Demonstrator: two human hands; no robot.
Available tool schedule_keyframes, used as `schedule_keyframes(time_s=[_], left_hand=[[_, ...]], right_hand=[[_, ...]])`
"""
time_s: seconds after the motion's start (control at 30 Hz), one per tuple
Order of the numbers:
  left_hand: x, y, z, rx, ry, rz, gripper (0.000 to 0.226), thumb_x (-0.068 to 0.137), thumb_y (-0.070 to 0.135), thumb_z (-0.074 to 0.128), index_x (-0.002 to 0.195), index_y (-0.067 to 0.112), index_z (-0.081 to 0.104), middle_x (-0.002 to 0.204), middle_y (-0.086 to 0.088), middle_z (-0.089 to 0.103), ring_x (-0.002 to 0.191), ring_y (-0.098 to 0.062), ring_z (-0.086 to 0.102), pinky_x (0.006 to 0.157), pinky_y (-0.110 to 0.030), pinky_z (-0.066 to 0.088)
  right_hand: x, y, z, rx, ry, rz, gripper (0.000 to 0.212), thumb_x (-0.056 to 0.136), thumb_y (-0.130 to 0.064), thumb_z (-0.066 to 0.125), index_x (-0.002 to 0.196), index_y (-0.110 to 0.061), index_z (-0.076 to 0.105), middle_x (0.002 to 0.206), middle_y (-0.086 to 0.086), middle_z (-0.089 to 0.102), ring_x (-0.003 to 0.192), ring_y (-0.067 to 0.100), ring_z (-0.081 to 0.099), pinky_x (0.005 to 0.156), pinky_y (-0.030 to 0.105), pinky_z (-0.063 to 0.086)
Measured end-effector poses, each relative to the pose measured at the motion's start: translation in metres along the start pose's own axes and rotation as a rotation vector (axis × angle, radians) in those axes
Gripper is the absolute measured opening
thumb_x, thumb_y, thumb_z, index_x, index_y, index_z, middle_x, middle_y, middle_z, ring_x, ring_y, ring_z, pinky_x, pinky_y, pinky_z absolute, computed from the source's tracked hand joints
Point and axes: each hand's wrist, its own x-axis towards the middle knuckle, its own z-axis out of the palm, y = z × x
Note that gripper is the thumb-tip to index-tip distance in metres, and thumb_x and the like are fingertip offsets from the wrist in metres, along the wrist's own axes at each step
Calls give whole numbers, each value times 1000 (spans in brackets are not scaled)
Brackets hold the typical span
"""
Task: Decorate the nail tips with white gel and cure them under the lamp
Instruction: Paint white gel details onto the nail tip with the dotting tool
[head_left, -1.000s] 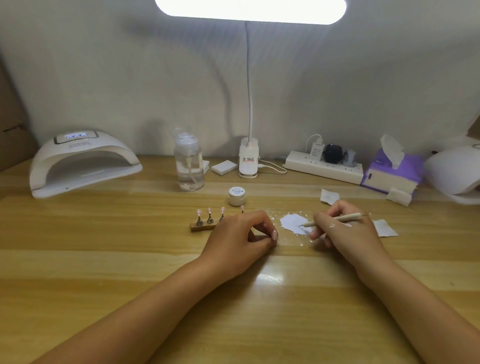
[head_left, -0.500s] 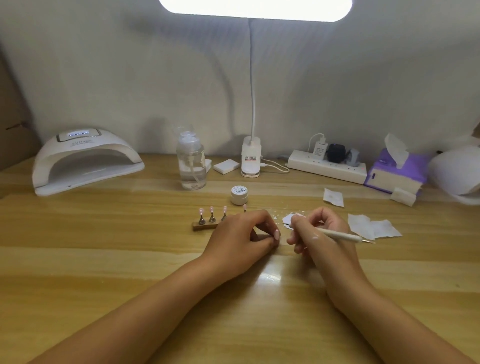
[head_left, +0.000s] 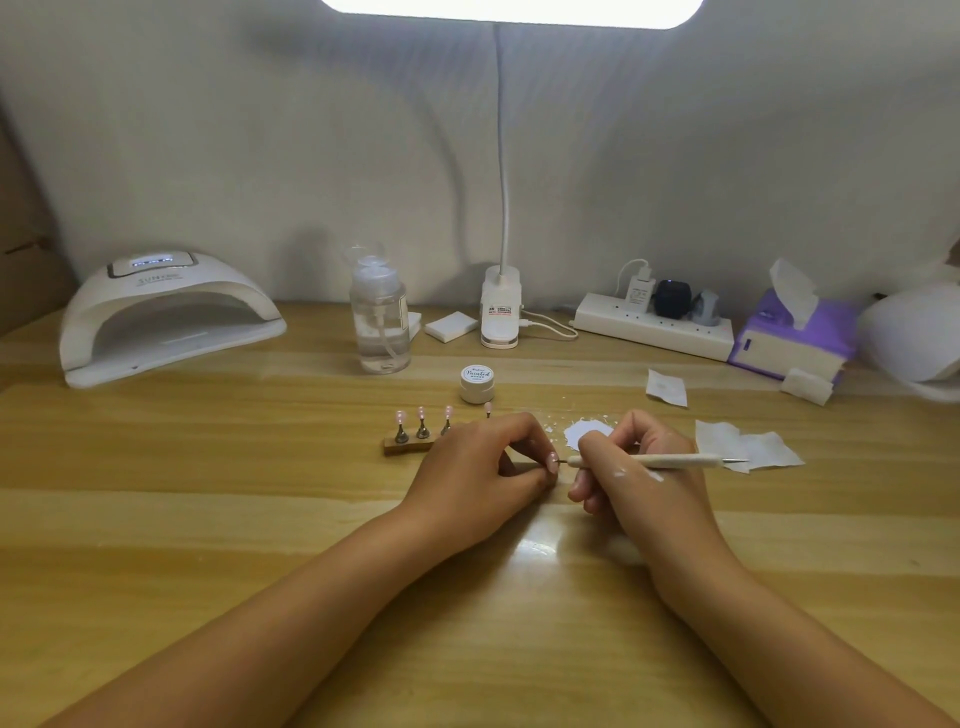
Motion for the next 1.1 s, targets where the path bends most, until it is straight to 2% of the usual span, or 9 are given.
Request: schedule_keyframes(time_s=[0.2, 0.4, 0.63, 0.8, 0.97, 1.1], left_hand=[[0, 0, 0, 5, 6, 7, 27, 82, 24, 72, 72, 44, 57, 84, 38, 62, 58, 3, 57, 55, -11, 33], [0, 0, 1, 3, 8, 5, 21, 81, 24, 72, 75, 40, 60, 82, 29, 66, 57, 2, 57, 54, -11, 32], [-1, 0, 0, 1, 7, 5, 23, 82, 24, 72, 74, 42, 59, 85, 27, 67, 58, 1, 58, 56, -14, 35], [0, 1, 0, 9, 4, 6, 24, 82, 23, 72, 74, 41, 59, 75, 33, 62, 56, 2, 55, 53, -12, 31], [0, 0, 0, 1, -3, 5, 21, 82, 22, 72, 76, 38, 61, 78, 30, 64, 56, 0, 56, 54, -12, 31], [-1, 0, -1, 9, -11, 7, 20, 82, 22, 71, 76, 38, 61, 72, 35, 61, 57, 0, 56, 55, -12, 31]], right_hand=[[0, -1, 0, -14, -2, -5, 25, 82, -4, 62, 65, -11, 44, 54, 16, 65, 42, 12, 54, 43, 18, 43], [0, 0, -1, -2, 14, -6, 26, 83, -6, 63, 65, -12, 45, 53, 14, 66, 41, 12, 54, 43, 17, 43], [-1, -1, 0, -15, -7, -11, 23, 80, -5, 63, 66, -11, 46, 54, 16, 66, 43, 11, 55, 44, 17, 44], [-1, 0, -1, -17, 2, -1, 23, 81, -8, 63, 66, -12, 46, 55, 15, 67, 44, 11, 56, 46, 18, 45], [0, 2, -1, -26, -3, -1, 23, 80, -7, 63, 65, -12, 46, 54, 14, 67, 44, 12, 56, 45, 18, 45], [0, 1, -1, -16, 4, 1, 22, 81, -7, 63, 67, -10, 47, 55, 15, 67, 44, 11, 56, 45, 18, 45]])
